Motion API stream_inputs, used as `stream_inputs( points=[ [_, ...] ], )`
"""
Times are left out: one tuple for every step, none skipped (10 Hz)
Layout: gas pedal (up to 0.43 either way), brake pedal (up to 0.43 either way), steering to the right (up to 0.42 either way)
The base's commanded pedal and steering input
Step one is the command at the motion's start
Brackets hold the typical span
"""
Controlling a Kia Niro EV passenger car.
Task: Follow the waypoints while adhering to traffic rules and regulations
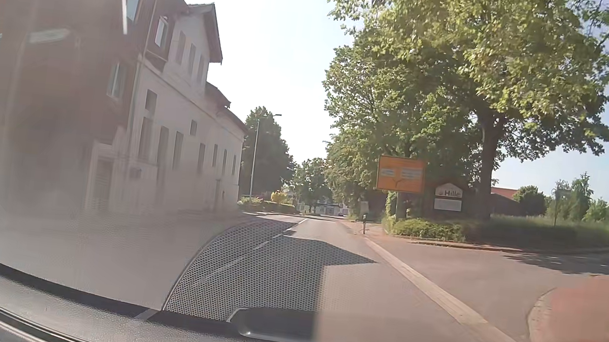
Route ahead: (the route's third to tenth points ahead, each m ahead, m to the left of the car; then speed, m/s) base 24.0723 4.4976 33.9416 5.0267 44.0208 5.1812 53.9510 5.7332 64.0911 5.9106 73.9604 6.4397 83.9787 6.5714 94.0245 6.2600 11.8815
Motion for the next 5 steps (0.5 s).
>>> stream_inputs(
  points=[
    [0.177, 0.000, 0.003],
    [0.177, 0.000, 0.003],
    [0.177, 0.000, 0.003],
    [0.177, 0.000, 0.002],
    [0.177, 0.000, 0.001]
  ],
)
